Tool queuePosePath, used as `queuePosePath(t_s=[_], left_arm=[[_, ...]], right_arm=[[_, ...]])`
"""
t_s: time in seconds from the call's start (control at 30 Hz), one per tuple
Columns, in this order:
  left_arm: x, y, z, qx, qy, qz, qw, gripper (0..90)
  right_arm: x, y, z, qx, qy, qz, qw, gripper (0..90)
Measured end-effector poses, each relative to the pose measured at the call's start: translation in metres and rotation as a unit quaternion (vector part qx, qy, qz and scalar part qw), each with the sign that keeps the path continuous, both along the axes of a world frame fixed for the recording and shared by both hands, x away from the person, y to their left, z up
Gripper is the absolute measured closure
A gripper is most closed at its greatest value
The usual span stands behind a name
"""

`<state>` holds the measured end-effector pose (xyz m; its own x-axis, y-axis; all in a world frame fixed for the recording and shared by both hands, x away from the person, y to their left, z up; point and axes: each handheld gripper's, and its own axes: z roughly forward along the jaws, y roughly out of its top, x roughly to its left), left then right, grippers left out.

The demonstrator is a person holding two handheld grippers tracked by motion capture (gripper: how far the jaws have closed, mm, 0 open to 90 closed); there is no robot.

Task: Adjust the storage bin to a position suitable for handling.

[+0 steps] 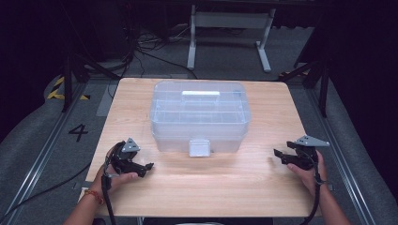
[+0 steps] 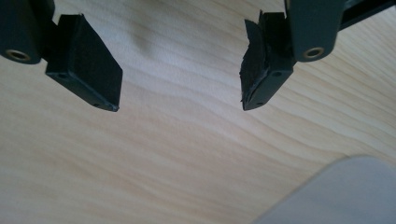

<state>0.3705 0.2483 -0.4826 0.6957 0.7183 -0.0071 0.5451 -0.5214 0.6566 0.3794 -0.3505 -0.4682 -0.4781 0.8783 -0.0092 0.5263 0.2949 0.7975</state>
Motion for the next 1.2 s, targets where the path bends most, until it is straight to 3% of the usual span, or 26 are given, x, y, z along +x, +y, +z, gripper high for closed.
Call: queuePosePath(t_s=[0.23, 0.57, 1.2], left_arm=[[0.0, 0.0, 0.0, 0.0, 0.0, 0.001, 1.0, 1.5], [-0.001, 0.0, 0.0, -0.003, 0.001, 0.003, 1.0, 1.7], [-0.001, 0.0, 0.0, -0.003, 0.001, 0.003, 1.0, 1.7]], right_arm=[[-0.002, 0.008, 0.023, 0.006, -0.031, 0.016, 0.9994, 30.4], [-0.007, 0.026, 0.065, 0.005, -0.084, 0.041, 0.9956, 28.9], [0.008, 0.057, 0.119, -0.002, -0.122, 0.082, 0.9891, 28.9]])
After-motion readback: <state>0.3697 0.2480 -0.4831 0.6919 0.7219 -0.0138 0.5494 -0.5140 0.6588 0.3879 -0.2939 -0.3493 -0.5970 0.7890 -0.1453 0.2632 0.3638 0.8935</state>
